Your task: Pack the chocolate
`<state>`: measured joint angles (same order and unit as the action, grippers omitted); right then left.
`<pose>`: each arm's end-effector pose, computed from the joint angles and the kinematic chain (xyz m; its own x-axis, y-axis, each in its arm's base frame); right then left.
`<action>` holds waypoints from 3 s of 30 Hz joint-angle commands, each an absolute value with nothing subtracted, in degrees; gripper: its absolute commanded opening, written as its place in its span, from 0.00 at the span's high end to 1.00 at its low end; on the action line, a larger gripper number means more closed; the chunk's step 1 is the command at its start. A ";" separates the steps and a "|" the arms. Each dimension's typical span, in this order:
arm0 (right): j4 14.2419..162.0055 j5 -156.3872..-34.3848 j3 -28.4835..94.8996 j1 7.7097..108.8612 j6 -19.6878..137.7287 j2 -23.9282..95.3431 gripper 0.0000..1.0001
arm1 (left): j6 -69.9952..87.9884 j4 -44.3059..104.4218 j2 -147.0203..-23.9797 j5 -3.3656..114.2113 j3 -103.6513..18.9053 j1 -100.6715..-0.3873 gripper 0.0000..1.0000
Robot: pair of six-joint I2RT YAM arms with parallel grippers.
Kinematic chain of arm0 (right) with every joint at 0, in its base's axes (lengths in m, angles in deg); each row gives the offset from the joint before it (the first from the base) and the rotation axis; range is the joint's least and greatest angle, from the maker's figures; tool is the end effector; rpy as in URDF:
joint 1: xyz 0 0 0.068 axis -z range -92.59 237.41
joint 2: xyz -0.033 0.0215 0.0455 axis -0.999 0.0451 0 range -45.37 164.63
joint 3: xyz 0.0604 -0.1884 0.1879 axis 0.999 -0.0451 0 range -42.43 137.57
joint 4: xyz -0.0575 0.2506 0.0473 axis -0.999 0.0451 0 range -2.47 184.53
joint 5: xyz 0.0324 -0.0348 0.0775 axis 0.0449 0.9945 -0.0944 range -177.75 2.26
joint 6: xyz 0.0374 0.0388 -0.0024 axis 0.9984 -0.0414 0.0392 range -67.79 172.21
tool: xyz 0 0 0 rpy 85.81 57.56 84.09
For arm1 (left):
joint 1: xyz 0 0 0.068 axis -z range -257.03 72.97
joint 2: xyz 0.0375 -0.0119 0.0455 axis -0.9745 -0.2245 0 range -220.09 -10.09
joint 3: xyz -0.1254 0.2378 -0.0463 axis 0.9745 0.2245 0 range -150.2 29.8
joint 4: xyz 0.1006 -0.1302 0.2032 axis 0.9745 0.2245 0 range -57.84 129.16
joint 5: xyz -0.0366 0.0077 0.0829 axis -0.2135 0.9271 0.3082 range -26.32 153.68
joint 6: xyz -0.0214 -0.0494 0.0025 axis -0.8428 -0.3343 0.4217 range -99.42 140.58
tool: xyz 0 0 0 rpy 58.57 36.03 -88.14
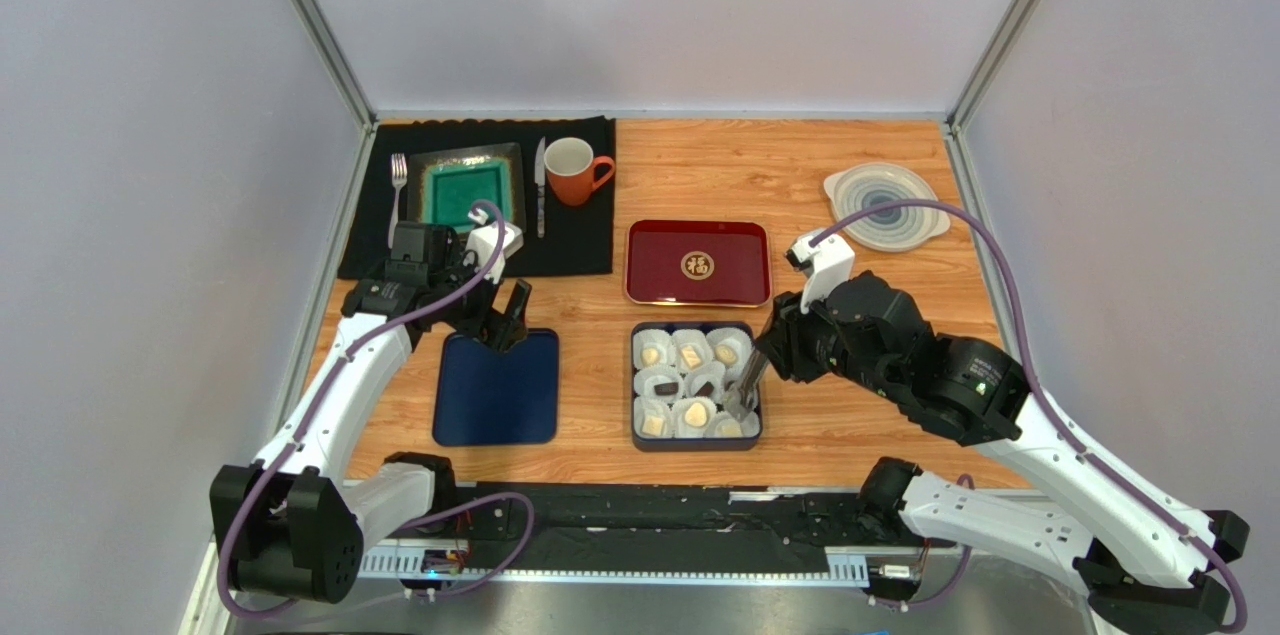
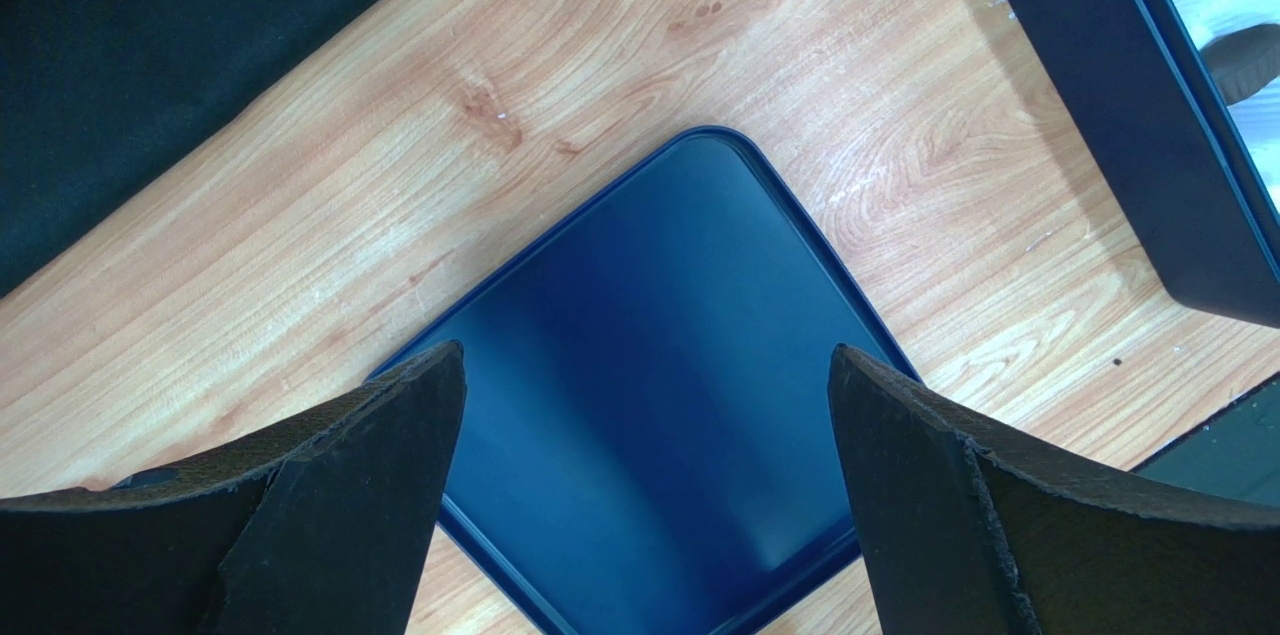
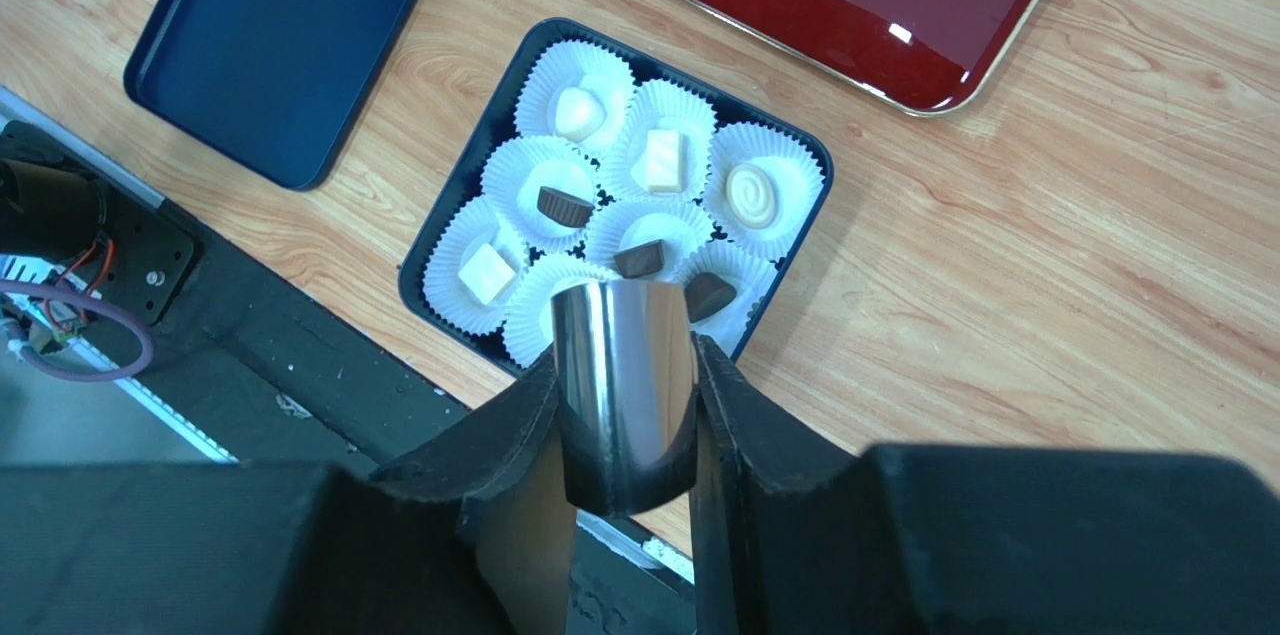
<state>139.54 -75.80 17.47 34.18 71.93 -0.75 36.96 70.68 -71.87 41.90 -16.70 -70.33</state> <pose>0.0897 0.1076 0.3562 -0.5680 -0.2086 -0.7962 -0.5236 0.8380 0.1539 0.2076 -0.0378 0.2531 -0.6770 0.3431 -0.6511 0.5388 0.8337 -0.1208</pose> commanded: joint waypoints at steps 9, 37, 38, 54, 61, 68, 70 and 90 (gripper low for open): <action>138.24 -61.83 23.84 33.80 70.49 0.15 0.91 | 37.19 70.48 -71.00 41.45 -18.46 -70.61 0.01; 142.90 -77.91 28.85 76.33 70.23 28.52 1.00 | 37.10 69.60 -69.33 40.39 -16.61 -70.61 0.01; 142.73 -78.08 28.85 76.51 70.14 29.59 1.00 | 37.19 69.69 -69.25 40.48 -16.52 -70.61 0.01; 142.37 -77.82 33.07 77.13 70.75 54.64 0.94 | 38.15 68.81 -68.28 41.80 -15.56 -70.61 0.01; 142.11 -75.97 35.97 77.13 70.31 59.48 0.84 | 39.21 67.06 -69.50 42.24 -14.94 -70.61 0.01; 142.02 -76.58 36.41 77.30 70.14 60.62 0.57 | 42.28 65.21 -74.95 48.82 -14.85 -70.87 0.01; 141.67 -76.76 36.24 77.31 70.31 60.10 0.44 | 41.15 64.77 -75.48 49.36 -14.24 -71.66 0.01; 139.21 -76.58 37.90 75.11 72.33 41.84 0.42 | 40.70 68.20 -79.35 54.54 -12.92 -85.55 0.09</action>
